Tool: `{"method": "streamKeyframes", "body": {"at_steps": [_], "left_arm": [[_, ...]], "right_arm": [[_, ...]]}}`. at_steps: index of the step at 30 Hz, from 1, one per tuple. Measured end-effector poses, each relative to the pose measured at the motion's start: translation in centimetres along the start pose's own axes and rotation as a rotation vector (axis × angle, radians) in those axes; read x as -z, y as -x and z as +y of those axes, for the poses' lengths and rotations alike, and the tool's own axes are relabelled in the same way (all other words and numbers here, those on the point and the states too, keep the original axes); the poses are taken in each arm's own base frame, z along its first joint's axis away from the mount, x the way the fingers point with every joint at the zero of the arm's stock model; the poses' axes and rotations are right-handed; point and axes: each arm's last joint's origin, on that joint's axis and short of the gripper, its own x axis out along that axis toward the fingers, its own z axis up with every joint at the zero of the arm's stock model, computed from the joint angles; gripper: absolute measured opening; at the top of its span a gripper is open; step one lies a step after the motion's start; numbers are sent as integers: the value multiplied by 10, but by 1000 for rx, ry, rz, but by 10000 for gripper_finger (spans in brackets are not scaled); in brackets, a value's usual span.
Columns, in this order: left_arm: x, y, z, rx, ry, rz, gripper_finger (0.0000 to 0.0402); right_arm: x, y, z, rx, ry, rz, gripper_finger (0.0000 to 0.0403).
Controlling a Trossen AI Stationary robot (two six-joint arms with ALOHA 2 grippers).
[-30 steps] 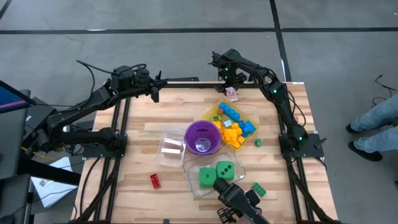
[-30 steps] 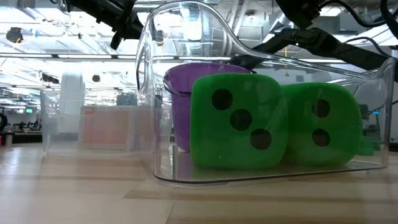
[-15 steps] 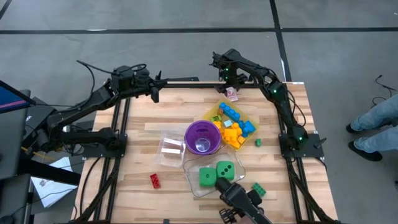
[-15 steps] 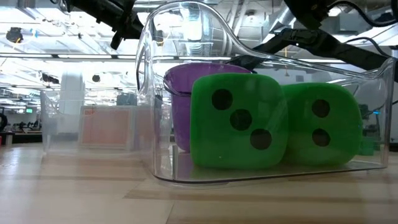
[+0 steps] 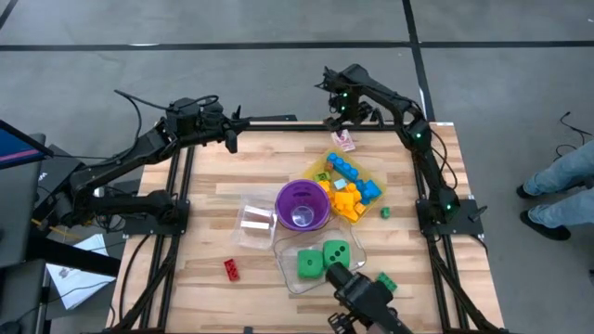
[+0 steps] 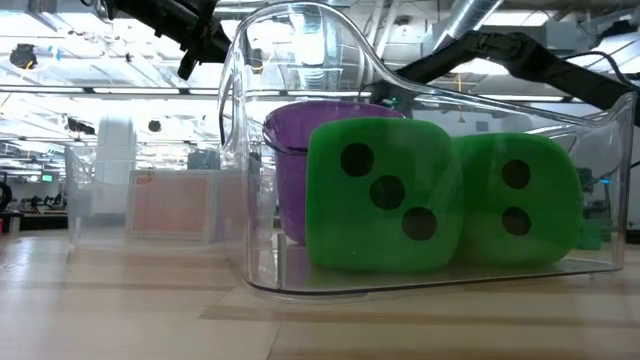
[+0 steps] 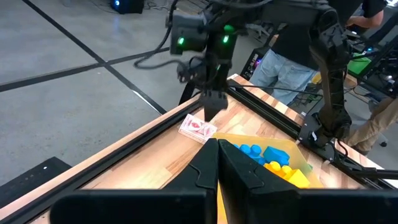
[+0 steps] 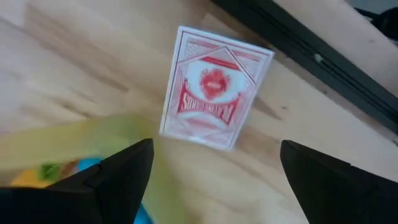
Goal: Pick & Place Toys
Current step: Put the red deck of cards into the white bin
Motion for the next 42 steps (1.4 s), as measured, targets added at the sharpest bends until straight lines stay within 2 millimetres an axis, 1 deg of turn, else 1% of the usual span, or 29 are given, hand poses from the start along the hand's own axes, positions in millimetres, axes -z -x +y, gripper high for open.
{"method": "streamKeyframes", "body": {"at_steps": [2, 4, 7, 11, 14, 15, 17, 18, 20, 23, 24, 27, 29, 31, 34, 36, 37, 40, 41, 42], "left_arm": [[0, 0, 0, 0, 2, 0, 2], [0, 0, -1, 3, 3, 1, 2], [1, 0, -3, 13, 2, 5, 2], [1, 0, -5, 21, -2, 7, 2], [1, 0, -5, 21, -2, 8, 2], [1, 0, -5, 21, -2, 7, 2], [1, 0, -5, 21, -4, 7, 2], [1, 0, -5, 21, -8, 6, 2], [1, 0, -5, 21, -9, 6, 2], [1, 0, -5, 21, -11, 6, 2], [1, 0, -5, 22, -12, 3, 2], [-1, 0, -6, 29, -29, -23, 2], [-4, 0, -6, 36, -33, -48, 2], [-6, 0, -7, 44, -32, -74, 2], [-9, 0, -8, 52, -19, -98, 2], [-9, 0, -8, 53, -15, -101, 2], [-9, 0, -8, 54, -14, -101, 2], [-9, 0, -8, 54, -13, -100, 2], [-9, 0, -8, 54, -13, -100, 2], [-9, 0, -8, 54, -13, -100, 2]], "right_arm": [[6, 12, -3, -22, -4, -15, 342], [14, 30, -4, -52, 7, -54, 342], [35, 67, -3, -102, 29, -146, 342], [79, 126, -5, -142, 36, -309, 342], [122, 167, 0, -154, 23, -452, 342], [136, 176, 3, -127, 20, -510, 342], [160, 183, 8, -42, -23, -624, 342], [167, 180, 7, -33, -62, -664, 342], [175, 165, 1, -102, -162, -708, 342], [183, 124, -12, -206, -320, -706, 342], [183, 110, -15, -255, -367, -710, 342], [171, 78, -17, -470, -423, -708, 341], [163, 69, -16, -518, -439, -730, 337], [152, 59, -13, -501, -444, -735, 331], [129, 31, -10, -488, -462, -648, 320], [116, 16, -9, -486, -470, -604, 315], [110, 8, -9, -485, -475, -576, 312], [97, -26, -18, -441, -529, -439, 308], [93, -32, -20, -440, -537, -427, 307], [90, -34, -22, -447, -540, -431, 307]]}}
